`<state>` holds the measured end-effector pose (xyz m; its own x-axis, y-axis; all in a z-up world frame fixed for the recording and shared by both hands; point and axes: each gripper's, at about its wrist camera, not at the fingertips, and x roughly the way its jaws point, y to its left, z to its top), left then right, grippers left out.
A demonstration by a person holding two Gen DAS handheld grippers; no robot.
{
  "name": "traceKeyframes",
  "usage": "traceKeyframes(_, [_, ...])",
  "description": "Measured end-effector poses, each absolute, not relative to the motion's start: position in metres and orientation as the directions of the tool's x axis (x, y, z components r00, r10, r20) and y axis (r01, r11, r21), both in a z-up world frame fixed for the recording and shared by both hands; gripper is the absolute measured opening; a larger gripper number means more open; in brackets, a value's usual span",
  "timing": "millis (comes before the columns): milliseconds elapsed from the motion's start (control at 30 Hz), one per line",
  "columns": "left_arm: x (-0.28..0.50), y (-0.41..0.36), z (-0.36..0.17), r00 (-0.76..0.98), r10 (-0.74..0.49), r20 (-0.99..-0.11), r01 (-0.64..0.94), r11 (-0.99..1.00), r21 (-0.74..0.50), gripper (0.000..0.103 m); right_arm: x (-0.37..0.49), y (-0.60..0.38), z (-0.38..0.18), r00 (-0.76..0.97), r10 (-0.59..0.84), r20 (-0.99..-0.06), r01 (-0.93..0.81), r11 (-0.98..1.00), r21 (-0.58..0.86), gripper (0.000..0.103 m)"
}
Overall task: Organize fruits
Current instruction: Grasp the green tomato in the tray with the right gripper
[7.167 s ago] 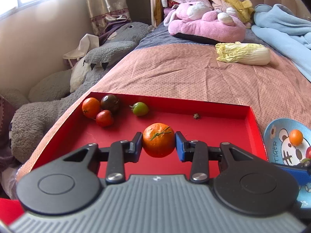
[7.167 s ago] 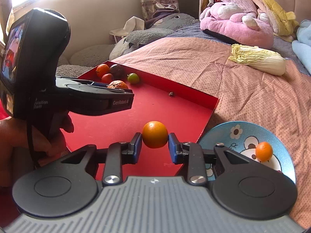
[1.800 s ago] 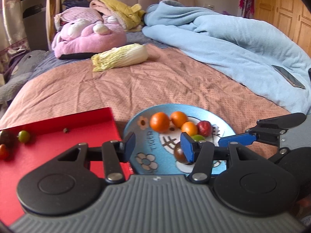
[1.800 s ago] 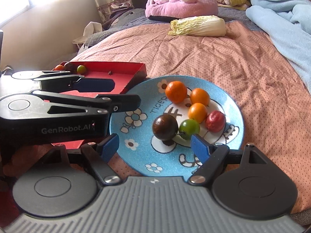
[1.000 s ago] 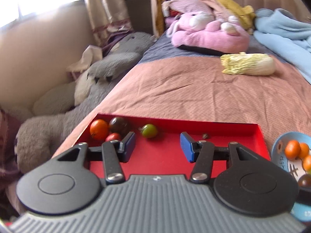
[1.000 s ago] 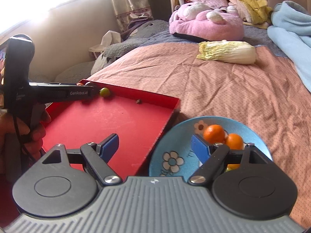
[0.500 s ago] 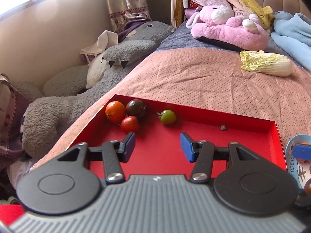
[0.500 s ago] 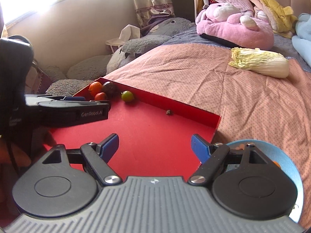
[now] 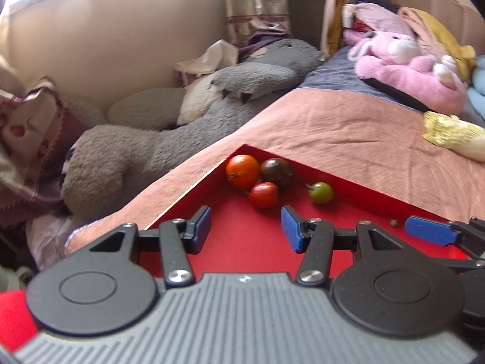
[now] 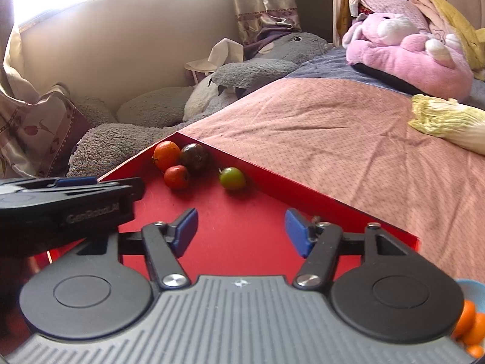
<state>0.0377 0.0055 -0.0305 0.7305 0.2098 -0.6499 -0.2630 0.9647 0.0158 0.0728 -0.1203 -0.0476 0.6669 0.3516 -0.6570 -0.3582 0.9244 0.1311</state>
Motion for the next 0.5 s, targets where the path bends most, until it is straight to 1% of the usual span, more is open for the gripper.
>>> traceKeyframes(200, [0.042, 0.022, -0.032, 0.705, 0.239, -0.668, -0.343, 0.939, -0.026, 0.053, 0.106, -0.088, -0.064, 0.643, 0.365, -0.673, -0.393, 0.912, 0.120, 0.055])
traceKeyframes(367, [0.044, 0.033, -0.033, 0.686, 0.247, -0.685, -0.403, 0.912, -0.075, 0.053, 0.126, -0.069, -0.072, 0.643, 0.336, -0.688, -0.401, 0.913, 0.071, 0.052])
traceKeyframes(500, [0.046, 0.039, -0.033, 0.668, 0.260, -0.697, -0.440, 0.894, -0.088, 0.054, 0.138, -0.061, -0.075, 0.649, 0.314, -0.693, -0.389, 0.920, 0.052, 0.048])
